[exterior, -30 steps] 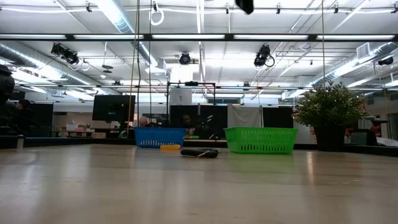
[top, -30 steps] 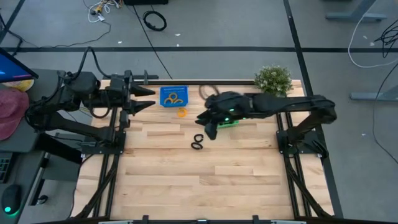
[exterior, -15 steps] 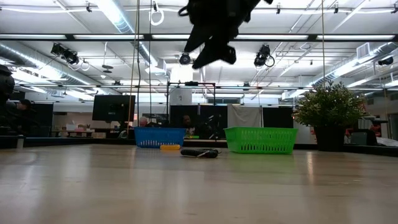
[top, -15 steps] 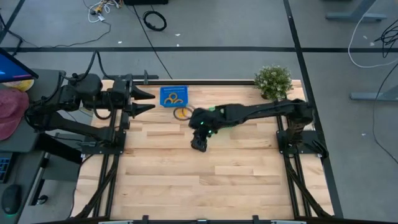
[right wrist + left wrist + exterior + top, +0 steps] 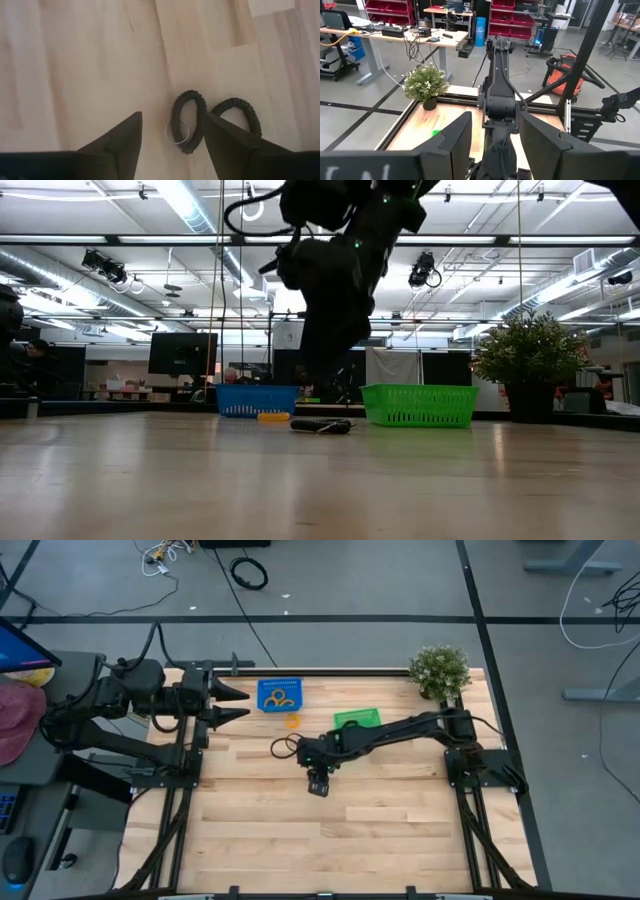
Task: Sort spring keychains
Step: Put the black spring keychain into the green bin
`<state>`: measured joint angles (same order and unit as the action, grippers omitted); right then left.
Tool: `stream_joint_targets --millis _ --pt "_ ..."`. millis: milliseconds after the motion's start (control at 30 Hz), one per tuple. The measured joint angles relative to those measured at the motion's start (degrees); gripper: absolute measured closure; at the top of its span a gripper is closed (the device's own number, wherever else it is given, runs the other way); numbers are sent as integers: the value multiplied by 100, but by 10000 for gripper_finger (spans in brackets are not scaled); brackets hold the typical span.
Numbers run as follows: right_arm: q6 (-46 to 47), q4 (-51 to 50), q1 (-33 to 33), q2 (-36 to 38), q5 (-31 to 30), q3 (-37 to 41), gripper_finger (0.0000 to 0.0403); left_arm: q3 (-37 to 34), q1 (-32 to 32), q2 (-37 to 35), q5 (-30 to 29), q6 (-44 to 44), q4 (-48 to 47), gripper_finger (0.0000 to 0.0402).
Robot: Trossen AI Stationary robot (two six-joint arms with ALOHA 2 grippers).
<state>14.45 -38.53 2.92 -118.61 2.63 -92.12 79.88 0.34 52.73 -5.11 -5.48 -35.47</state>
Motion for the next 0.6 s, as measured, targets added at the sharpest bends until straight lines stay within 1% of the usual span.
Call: stream_joint_targets --millis 133,200,333,600 --pt "-181 -24 0 -118 -123 4 203 0 0 0 -20 14 -7 236" --pt "-237 142 0 -104 -166 101 206 0 0 0 -21 16 -23 236" --pt "-160 187 7 -109 -161 273 210 0 0 0 -21 16 -47 236" --pt "-146 707 266 -103 -161 847 211 0 0 0 -21 20 -47 236"
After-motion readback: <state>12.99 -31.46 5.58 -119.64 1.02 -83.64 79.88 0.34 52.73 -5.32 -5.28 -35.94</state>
